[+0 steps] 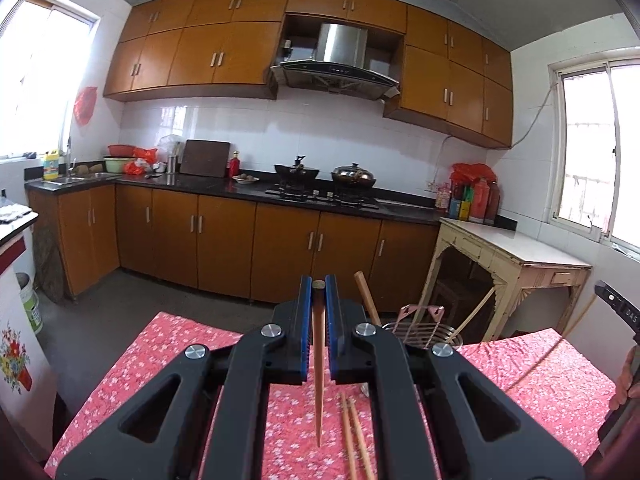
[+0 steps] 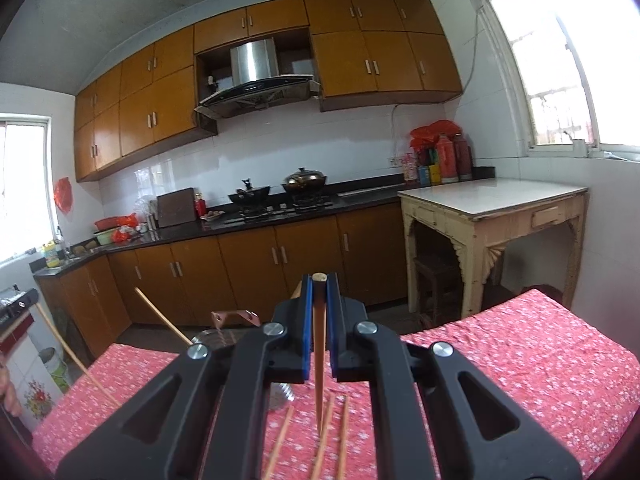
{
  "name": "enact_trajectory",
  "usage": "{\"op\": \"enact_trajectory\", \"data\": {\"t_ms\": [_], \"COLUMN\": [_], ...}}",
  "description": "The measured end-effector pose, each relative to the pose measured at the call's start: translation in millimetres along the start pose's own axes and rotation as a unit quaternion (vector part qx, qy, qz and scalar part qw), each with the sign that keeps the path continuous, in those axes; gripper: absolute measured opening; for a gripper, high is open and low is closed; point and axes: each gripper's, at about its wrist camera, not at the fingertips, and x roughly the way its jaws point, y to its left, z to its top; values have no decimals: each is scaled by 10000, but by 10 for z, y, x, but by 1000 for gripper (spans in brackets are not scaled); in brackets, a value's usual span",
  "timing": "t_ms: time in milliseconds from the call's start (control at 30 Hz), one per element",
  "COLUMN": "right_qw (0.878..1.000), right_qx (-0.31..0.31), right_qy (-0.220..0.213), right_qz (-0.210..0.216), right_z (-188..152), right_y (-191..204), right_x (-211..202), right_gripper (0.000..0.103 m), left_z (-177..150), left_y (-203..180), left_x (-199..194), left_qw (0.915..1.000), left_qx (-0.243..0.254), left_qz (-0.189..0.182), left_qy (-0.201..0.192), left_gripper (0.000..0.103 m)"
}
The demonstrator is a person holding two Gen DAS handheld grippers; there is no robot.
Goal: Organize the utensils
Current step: 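Lift both chopsticks upright and carry them above the wire holder, then lower both chopsticks into the wire holder and open both tools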
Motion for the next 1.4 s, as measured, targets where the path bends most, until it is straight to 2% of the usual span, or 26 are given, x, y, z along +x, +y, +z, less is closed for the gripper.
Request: {"op": "enact_trajectory", "data": {"t_ms": [267, 467, 633, 900, 1133, 1400], "right_qw": [9985, 9973, 9972, 9984, 9981, 9967], "right_qx": [-2, -104, -89, -124, -106, -147], "right_qy": [-175, -324, -335, -52, 282, 531], "right_qz": [515, 648, 658, 552, 533, 600], "right_z": [501, 753, 830, 706, 531, 359], "right_y": [396, 679, 782, 827, 847, 868], "right_x": [206, 395, 585, 1056, 1454, 1644], "right_gripper": [8, 8, 8, 8, 8, 8], "left_z": [429, 748, 954, 790, 596, 435], "left_y": [-368, -614, -798, -971, -1050, -1087], "left_x": [144, 251, 434, 851, 1190, 1486], "left_qw": [9994, 9985, 9980, 9985, 9992, 9994], "left_qx": [78, 95, 59, 50, 145, 164], "left_qz": [-345, -479, -505, -511, -376, -261], "left_qy": [-72, -229, -375, -214, -45, 186], "left_gripper": [7, 7, 7, 6, 7, 7]}}
